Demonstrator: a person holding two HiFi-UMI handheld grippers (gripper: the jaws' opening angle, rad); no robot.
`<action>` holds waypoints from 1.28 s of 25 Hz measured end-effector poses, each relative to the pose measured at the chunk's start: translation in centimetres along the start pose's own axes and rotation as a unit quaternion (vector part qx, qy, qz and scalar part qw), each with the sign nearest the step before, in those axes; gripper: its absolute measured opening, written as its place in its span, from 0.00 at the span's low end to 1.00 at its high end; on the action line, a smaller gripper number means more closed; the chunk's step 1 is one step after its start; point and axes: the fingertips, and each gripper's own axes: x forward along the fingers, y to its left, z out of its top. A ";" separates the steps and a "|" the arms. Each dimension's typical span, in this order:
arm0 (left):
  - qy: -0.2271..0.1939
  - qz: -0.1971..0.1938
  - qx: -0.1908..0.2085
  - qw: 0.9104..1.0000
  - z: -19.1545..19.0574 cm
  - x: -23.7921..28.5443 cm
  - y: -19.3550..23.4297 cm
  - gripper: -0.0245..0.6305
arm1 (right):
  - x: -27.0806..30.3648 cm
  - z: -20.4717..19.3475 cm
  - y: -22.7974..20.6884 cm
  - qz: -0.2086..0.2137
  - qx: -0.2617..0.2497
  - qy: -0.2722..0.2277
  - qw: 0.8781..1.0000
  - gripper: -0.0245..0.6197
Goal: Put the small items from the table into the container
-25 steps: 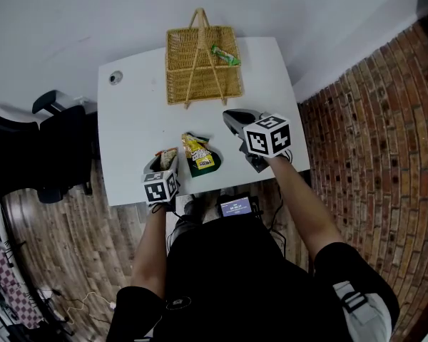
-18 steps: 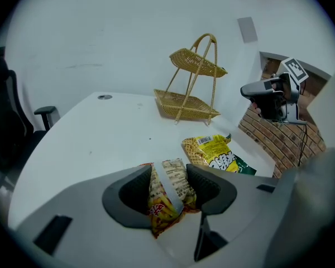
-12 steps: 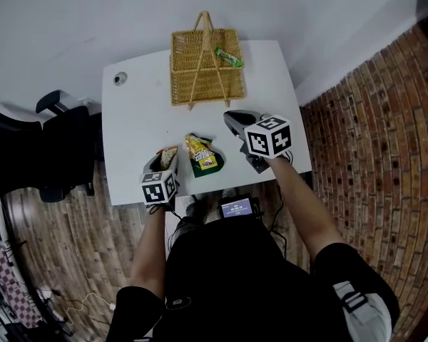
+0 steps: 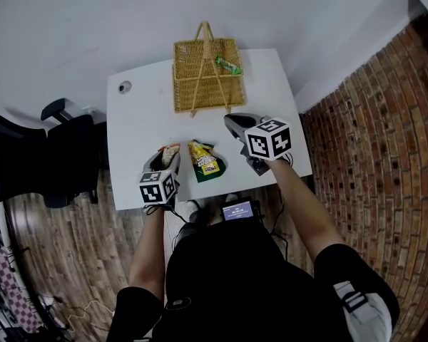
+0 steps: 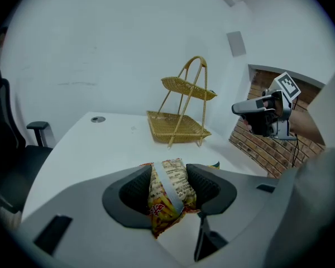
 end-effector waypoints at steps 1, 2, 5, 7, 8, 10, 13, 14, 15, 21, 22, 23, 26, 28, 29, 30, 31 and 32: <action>-0.005 -0.003 0.003 1.000 0.5 0.0 -0.2 0.35 | -0.1 0.2 0.0 -0.001 -0.001 -0.002 1.000 0.05; -0.010 -0.006 0.006 1.000 1.1 -0.1 -0.3 0.35 | -0.2 0.5 0.1 -0.001 -0.003 -0.005 1.000 0.05; -0.027 -0.014 0.015 0.999 3.1 -0.3 -0.9 0.35 | -0.4 1.3 0.1 -0.003 -0.006 -0.012 1.000 0.05; -0.037 -0.020 0.022 0.999 4.4 -0.4 -1.2 0.35 | -0.6 1.8 0.1 -0.004 -0.008 -0.018 1.000 0.05; -0.042 -0.022 0.025 0.999 5.0 -0.4 -1.4 0.35 | -0.6 2.1 0.1 -0.005 -0.009 -0.020 1.000 0.05; -0.051 -0.026 0.030 0.998 6.2 -0.5 -1.7 0.35 | -0.7 2.5 0.1 -0.006 -0.012 -0.024 1.000 0.05; -0.064 -0.033 0.040 0.997 7.8 -0.7 -2.1 0.35 | -0.9 3.3 0.1 -0.008 -0.015 -0.030 0.999 0.05; -0.068 -0.035 0.043 0.996 8.4 -0.8 -2.3 0.35 | -0.9 3.5 0.2 -0.008 -0.016 -0.032 0.999 0.05; -0.072 -0.037 0.046 0.996 8.9 -0.9 -2.5 0.35 | -1.0 3.8 0.2 -0.008 -0.017 -0.034 0.999 0.05; -0.090 -0.048 0.058 0.993 11.1 -1.0 -3.4 0.35 | -1.1 4.7 0.3 -0.008 -0.021 -0.044 0.999 0.05; -0.092 -0.049 0.059 0.993 11.3 -1.0 -3.5 0.35 | -1.1 4.8 0.3 -0.009 -0.022 -0.044 0.999 0.05; -0.092 -0.050 0.060 0.993 11.4 -1.0 -3.6 0.35 | -1.1 4.8 0.4 -0.009 -0.022 -0.045 0.999 0.05; -0.092 -0.052 0.062 0.993 11.6 -0.9 -3.8 0.35 | -1.1 4.8 0.4 -0.009 -0.021 -0.044 0.999 0.05; -0.091 -0.053 0.061 0.993 11.6 -0.9 -3.8 0.35 | -1.2 4.8 0.3 -0.009 -0.020 -0.044 0.999 0.05; -0.091 -0.053 0.061 0.993 11.6 -0.9 -3.8 0.35 | -1.2 4.7 0.2 -0.009 -0.019 -0.044 0.999 0.05; -0.092 -0.054 0.061 0.992 11.7 -0.9 -3.9 0.35 | -1.2 4.7 0.2 -0.009 -0.019 -0.044 0.999 0.05; -0.094 -0.054 0.061 0.992 11.8 -0.9 -3.9 0.35 | -1.2 4.7 0.2 -0.009 -0.019 -0.044 0.999 0.05; -0.095 -0.055 0.062 0.992 12.0 -1.0 -3.9 0.35 | -1.3 4.7 0.1 -0.009 -0.019 -0.044 0.999 0.05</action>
